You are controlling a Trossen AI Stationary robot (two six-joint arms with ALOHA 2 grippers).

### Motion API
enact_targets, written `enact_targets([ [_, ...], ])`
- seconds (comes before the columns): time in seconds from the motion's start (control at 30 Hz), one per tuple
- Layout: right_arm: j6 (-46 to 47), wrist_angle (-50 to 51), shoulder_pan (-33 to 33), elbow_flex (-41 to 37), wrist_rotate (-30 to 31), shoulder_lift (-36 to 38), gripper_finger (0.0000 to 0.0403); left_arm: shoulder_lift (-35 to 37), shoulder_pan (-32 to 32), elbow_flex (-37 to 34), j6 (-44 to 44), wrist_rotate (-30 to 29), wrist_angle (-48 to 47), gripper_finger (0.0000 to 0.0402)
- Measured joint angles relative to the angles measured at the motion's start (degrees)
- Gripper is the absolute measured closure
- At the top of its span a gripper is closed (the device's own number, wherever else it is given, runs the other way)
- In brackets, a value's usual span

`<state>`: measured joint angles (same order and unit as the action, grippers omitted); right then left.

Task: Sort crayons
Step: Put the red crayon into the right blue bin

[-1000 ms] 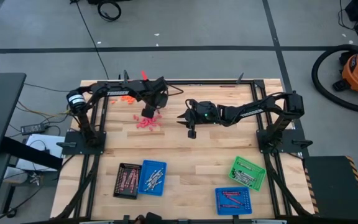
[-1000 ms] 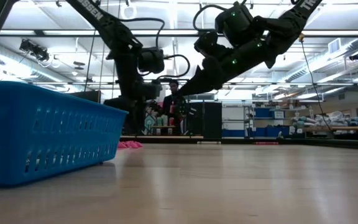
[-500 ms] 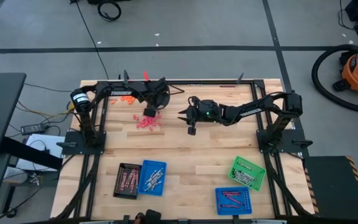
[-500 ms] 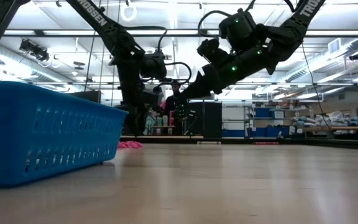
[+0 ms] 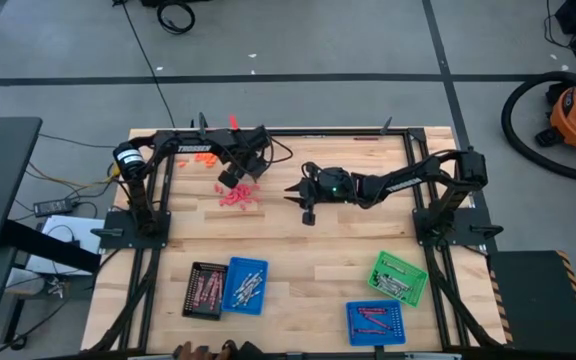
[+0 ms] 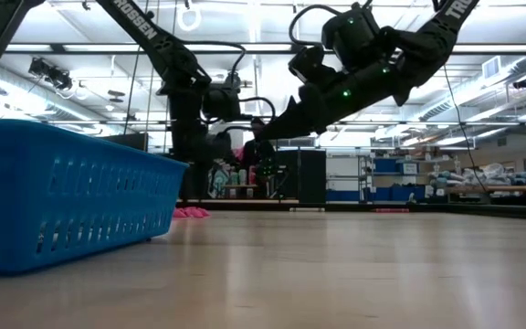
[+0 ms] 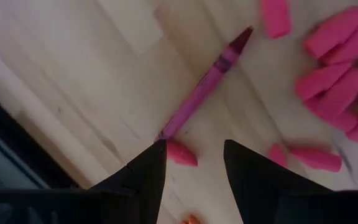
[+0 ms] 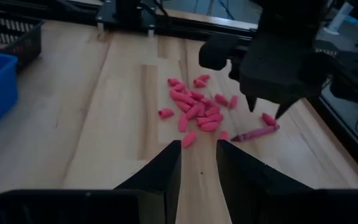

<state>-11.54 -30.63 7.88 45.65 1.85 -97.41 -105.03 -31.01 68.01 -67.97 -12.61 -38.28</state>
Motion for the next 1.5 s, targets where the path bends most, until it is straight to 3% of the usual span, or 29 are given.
enact_targets([
  [0.13, -1.35, -0.23, -0.68, 0.00, 0.00, 0.00, 0.0293, -0.02, 0.75, 0.00, -2.02, 1.86, 0.69, 0.0230],
  [0.7, -1.67, -0.68, -1.40, 0.00, 0.00, 0.00, 0.0293, -4.68, 3.33, 0.07, -7.13, -3.00, 6.82, 0.0233],
  [0.8, -1.69, -0.73, -1.40, 0.00, 0.00, 0.00, 0.0293, -4.76, 3.28, 0.04, -7.93, -3.05, 6.33, 0.0254],
  [1.17, -1.69, -0.83, -1.40, 0.00, 0.00, 0.00, 0.0293, -5.14, 2.22, 0.11, -8.37, -0.62, 4.79, 0.0387],
  [1.5, -1.72, 0.92, -1.40, 0.00, 1.95, 0.03, 0.0293, -4.89, 3.36, -0.04, -6.33, -3.96, 5.19, 0.0391],
])
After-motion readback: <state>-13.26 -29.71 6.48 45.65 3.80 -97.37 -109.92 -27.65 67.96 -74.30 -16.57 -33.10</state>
